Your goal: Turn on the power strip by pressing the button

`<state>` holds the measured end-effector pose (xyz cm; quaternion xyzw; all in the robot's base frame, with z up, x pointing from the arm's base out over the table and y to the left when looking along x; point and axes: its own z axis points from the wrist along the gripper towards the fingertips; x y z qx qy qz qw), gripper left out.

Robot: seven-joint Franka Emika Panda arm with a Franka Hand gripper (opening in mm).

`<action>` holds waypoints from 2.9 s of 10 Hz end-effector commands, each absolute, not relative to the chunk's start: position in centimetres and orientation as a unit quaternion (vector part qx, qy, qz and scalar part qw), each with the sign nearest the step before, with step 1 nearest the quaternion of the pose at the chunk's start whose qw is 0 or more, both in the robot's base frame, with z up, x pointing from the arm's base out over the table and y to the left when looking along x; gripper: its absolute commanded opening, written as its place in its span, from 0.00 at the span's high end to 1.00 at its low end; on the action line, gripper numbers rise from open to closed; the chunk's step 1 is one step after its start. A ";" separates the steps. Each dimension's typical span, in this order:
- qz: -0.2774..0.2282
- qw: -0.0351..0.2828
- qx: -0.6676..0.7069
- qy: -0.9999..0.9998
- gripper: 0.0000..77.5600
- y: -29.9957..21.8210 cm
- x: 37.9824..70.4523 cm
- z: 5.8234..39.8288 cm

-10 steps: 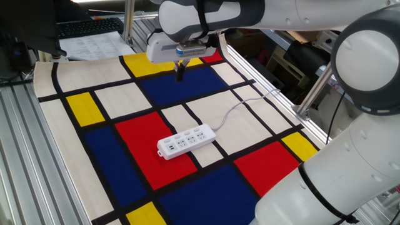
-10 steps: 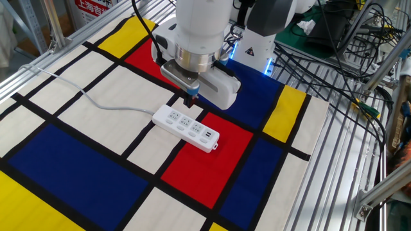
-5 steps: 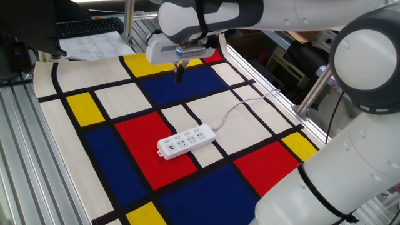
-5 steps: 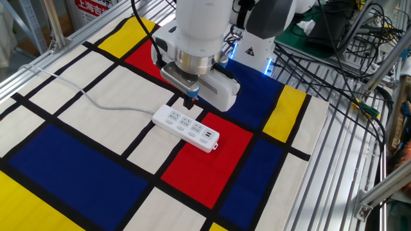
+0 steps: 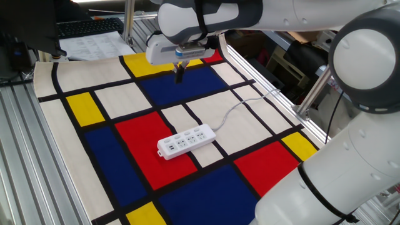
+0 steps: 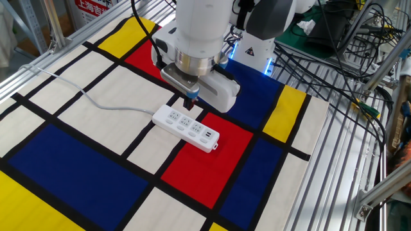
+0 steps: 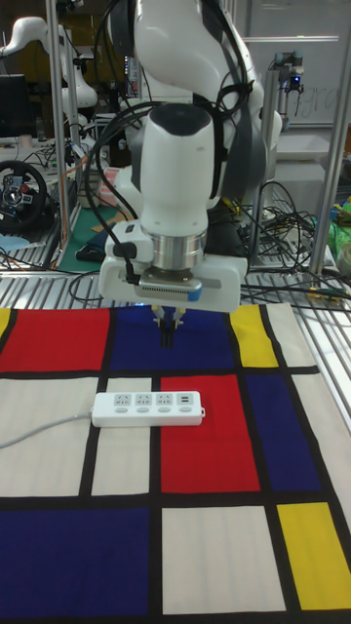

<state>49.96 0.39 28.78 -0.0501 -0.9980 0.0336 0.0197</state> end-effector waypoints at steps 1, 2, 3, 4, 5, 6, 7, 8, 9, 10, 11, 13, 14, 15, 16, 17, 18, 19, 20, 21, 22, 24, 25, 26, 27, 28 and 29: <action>0.039 0.008 -0.046 -0.998 1.00 -0.1 51.1 25.8; 0.038 0.007 -0.046 -0.998 1.00 -0.3 51.3 25.7; 0.035 0.008 -0.049 -0.998 1.00 -0.4 51.3 25.4; 0.035 0.008 -0.051 -0.998 1.00 -0.4 51.3 25.1; 0.034 0.003 -0.062 -0.997 1.00 -0.2 50.3 24.1; 0.032 -0.009 -0.069 -0.997 1.00 -0.1 49.4 23.2; 0.024 -0.009 -0.060 -0.998 1.00 -0.3 48.8 22.4; 0.012 -0.008 -0.050 -0.999 1.00 -0.9 48.1 21.2; 0.006 -0.008 -0.047 -0.999 1.00 -1.4 47.4 20.3; -0.002 -0.007 -0.047 -0.999 1.00 -1.7 46.9 19.7; -0.013 -0.007 -0.051 -0.999 1.00 -2.0 46.6 19.2; -0.041 0.001 -0.054 -0.998 1.00 -2.6 46.5 18.7; -0.039 0.000 -0.058 -0.998 1.00 -2.8 46.5 18.6; -0.037 0.000 -0.060 -0.998 1.00 -2.8 46.5 18.6; -0.038 -0.006 -0.059 -0.998 1.00 -2.8 46.6 18.6; -0.038 -0.006 -0.059 -0.998 1.00 -2.8 46.6 18.6; -0.030 -0.011 -0.062 -0.998 1.00 -2.8 46.7 18.6; -0.003 -0.005 -0.052 -0.999 1.00 -2.8 46.7 18.6; 0.018 0.006 -0.046 -0.999 1.00 -2.8 46.6 18.6; 0.032 0.011 -0.039 -0.999 1.00 -2.8 46.6 18.6; 0.045 0.018 -0.035 -0.998 1.00 -2.9 46.3 18.4; 0.043 0.025 -0.037 -0.998 1.00 -2.9 45.5 17.8; 0.081 0.029 -0.038 -0.996 1.00 -2.9 44.7 17.1; 0.096 0.029 -0.034 -0.994 1.00 -2.9 44.7 17.1; 0.100 0.028 -0.038 -0.994 1.00 -2.9 44.7 17.1; 0.100 0.028 -0.038 -0.994 1.00 -2.9 44.7 17.1; 0.091 0.030 -0.038 -0.995 1.00 -3.1 44.6 16.8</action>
